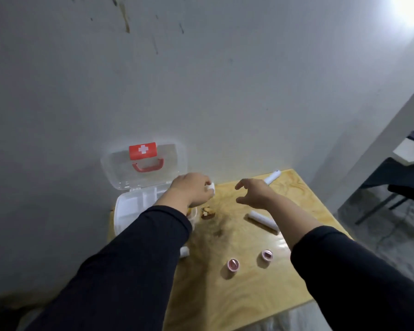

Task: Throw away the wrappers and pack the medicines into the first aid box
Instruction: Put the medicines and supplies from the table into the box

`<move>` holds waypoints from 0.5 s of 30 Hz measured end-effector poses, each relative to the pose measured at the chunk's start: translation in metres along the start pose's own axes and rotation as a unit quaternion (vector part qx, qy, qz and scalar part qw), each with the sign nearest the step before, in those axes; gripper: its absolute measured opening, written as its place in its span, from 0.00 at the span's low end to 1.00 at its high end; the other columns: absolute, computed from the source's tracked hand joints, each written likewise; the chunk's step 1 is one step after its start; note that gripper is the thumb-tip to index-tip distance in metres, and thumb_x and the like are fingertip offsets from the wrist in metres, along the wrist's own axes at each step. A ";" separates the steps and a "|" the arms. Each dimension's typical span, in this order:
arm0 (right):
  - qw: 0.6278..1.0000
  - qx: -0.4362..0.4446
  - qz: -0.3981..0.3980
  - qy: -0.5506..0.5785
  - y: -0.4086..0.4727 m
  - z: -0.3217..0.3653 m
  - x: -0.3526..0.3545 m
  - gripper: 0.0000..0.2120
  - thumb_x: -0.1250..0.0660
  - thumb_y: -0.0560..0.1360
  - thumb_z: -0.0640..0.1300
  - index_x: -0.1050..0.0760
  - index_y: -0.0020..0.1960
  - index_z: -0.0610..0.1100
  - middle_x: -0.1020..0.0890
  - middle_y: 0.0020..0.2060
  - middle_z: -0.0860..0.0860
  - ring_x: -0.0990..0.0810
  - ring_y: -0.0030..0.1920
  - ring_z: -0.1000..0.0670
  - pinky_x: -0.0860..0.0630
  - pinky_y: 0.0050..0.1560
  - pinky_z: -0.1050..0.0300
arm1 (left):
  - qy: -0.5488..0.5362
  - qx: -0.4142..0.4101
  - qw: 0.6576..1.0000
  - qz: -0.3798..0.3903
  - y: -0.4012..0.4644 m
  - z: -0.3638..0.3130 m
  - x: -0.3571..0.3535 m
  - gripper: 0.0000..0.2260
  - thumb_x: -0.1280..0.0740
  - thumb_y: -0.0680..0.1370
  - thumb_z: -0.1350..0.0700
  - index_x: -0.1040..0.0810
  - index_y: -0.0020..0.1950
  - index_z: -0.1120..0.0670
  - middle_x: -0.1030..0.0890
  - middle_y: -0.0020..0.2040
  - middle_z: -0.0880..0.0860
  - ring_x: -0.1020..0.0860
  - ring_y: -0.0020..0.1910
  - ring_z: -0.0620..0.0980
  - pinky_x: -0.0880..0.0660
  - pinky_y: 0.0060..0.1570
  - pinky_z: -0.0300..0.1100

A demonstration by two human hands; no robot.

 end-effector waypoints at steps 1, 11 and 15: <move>1.000 -0.009 0.004 -0.009 0.002 -0.013 0.005 0.20 0.32 0.75 0.43 0.28 0.66 0.47 0.24 0.63 0.44 0.23 0.61 0.46 0.27 0.62 0.54 | 0.002 -0.001 1.000 0.018 0.006 -0.010 -0.005 0.20 0.41 0.78 0.44 0.26 0.68 0.49 0.24 0.67 0.51 0.25 0.65 0.55 0.28 0.62 0.49; 0.997 0.010 0.027 -0.075 0.071 -0.114 0.037 0.19 0.39 0.74 0.36 0.25 0.61 0.52 0.36 0.71 0.38 0.20 0.49 0.46 0.24 0.49 0.60 | -0.034 0.053 0.995 0.074 0.065 -0.073 -0.045 0.20 0.42 0.78 0.45 0.27 0.69 0.47 0.24 0.68 0.48 0.26 0.65 0.52 0.26 0.62 0.48; 0.995 0.055 0.043 -0.073 0.109 -0.142 0.034 0.20 0.41 0.73 0.33 0.23 0.59 0.50 0.25 0.63 0.40 0.30 0.68 0.41 0.28 0.39 0.63 | -0.066 0.113 0.988 0.080 0.082 -0.083 -0.066 0.20 0.42 0.78 0.45 0.26 0.69 0.47 0.25 0.68 0.49 0.25 0.62 0.52 0.25 0.57 0.46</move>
Point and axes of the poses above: each hand's wrist, its own y-axis towards the middle knuckle, its own x-axis out of the back of the hand, z = x × y, the point moved 3 cm from there along y, towards the middle knuckle
